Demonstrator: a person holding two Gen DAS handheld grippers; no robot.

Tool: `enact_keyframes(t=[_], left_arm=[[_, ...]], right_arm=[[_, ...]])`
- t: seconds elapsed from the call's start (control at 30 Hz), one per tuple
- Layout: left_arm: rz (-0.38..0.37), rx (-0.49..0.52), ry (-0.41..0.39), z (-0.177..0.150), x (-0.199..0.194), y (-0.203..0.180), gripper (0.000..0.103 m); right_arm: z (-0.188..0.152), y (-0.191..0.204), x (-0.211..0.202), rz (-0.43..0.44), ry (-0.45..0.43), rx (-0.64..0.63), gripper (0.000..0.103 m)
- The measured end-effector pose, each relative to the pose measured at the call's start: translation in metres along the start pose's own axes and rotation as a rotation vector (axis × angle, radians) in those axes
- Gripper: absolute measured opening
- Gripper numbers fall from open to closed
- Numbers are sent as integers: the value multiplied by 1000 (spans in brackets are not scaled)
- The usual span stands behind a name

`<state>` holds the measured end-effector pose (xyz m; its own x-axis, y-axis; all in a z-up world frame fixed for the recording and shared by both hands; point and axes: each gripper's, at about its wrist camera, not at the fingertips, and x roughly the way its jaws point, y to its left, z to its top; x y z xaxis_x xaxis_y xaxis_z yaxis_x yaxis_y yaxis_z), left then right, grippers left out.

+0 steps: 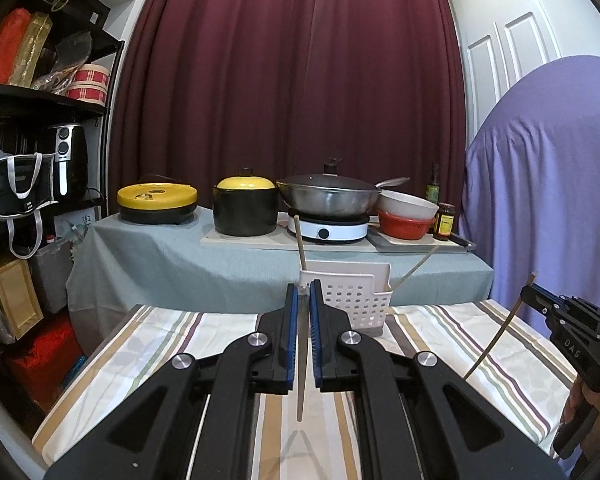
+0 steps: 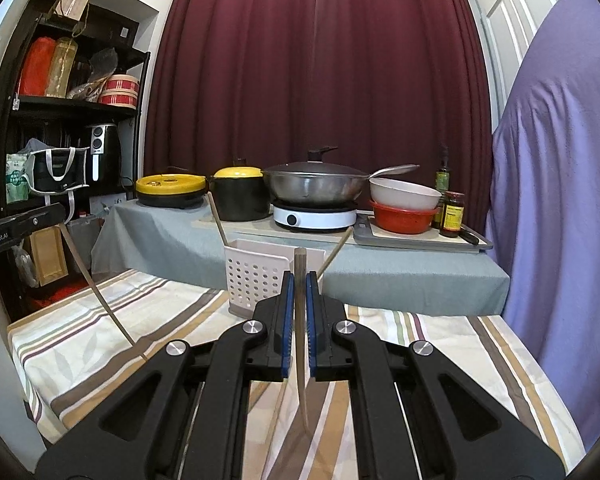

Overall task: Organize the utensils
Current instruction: 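Lift the chopstick with the left tool over the holder while the right tool carries its own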

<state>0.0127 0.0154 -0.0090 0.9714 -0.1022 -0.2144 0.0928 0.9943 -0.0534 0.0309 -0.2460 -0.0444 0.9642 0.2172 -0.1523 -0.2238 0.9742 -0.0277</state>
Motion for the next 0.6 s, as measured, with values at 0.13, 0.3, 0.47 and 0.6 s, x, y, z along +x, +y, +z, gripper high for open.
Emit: enact_keyframes(t=[0.13,0.3,0.47,0.6], left_arm=[[-22,-23,14,8,7,2,7],[-56,-40,20,24,21,5,7],[-68,-31,-27,43,38,3,7],[-65,-20,-73,61,57,2,7]], right_arm=[[12,-2,6,12,-15,10,6],[33,-7,19,37,-57,21,6],[59,-9,39,54,-120,12,6],[79,-12,61,62,-171,5,6]])
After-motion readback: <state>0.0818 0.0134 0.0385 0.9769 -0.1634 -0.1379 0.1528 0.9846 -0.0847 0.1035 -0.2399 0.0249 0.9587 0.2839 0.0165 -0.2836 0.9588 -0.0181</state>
